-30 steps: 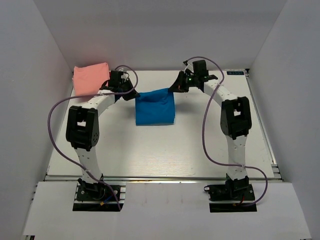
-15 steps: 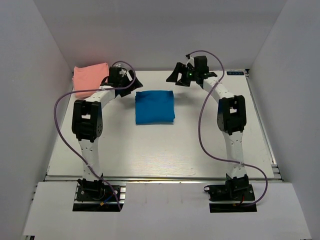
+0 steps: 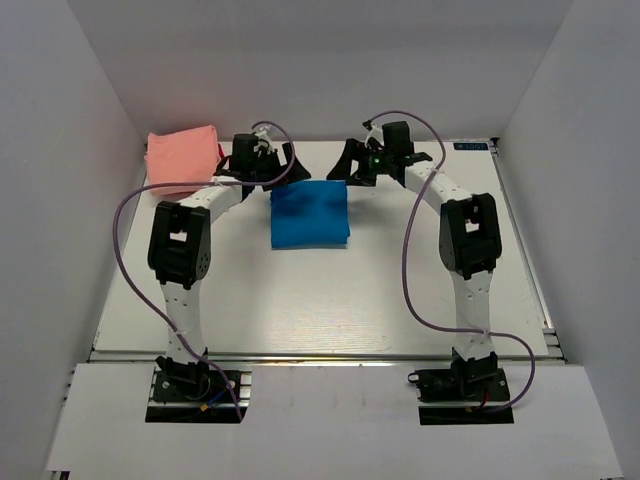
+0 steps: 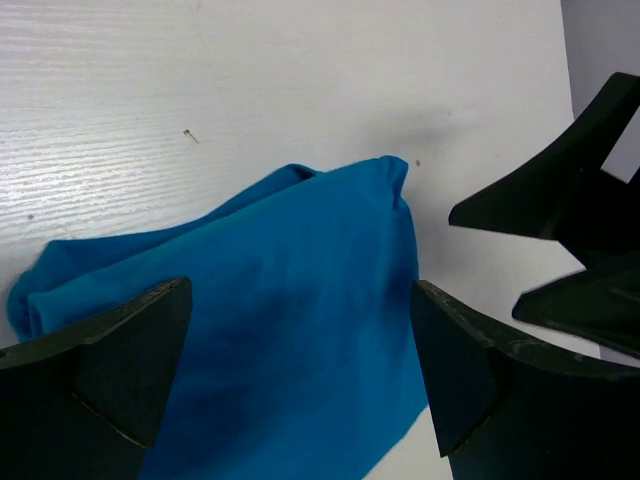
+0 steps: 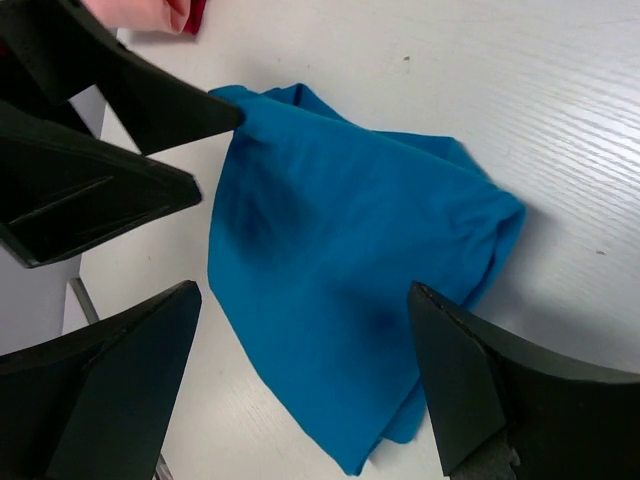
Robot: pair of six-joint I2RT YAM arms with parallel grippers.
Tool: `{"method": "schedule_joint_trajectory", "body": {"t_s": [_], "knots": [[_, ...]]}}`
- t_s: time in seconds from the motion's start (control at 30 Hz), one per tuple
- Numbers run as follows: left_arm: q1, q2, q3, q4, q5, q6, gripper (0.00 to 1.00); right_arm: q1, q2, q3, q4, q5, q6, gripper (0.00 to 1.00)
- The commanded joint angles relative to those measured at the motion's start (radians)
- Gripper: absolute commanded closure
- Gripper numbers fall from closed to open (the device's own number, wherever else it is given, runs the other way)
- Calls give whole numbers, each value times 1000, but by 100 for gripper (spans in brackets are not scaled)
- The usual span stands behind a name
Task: Fold and stack the t-shirts
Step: Fold the long partially folded tshirt into a neat square
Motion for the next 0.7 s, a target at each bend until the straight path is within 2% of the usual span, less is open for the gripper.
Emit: {"method": "schedule_joint_trajectory", "body": {"t_s": [0.0, 0.1, 0.43, 0.67], "knots": [[8, 45, 55, 11, 18, 21, 0, 11, 53, 43, 45, -69, 2, 10], [17, 101, 75, -2, -28, 21, 0, 15, 113, 87, 82, -94, 31, 10], [37, 235, 115, -6, 5, 1, 0, 7, 327, 144, 141, -100, 105, 10], [37, 189, 160, -35, 8, 26, 0, 10, 283, 196, 88, -99, 74, 10]]}}
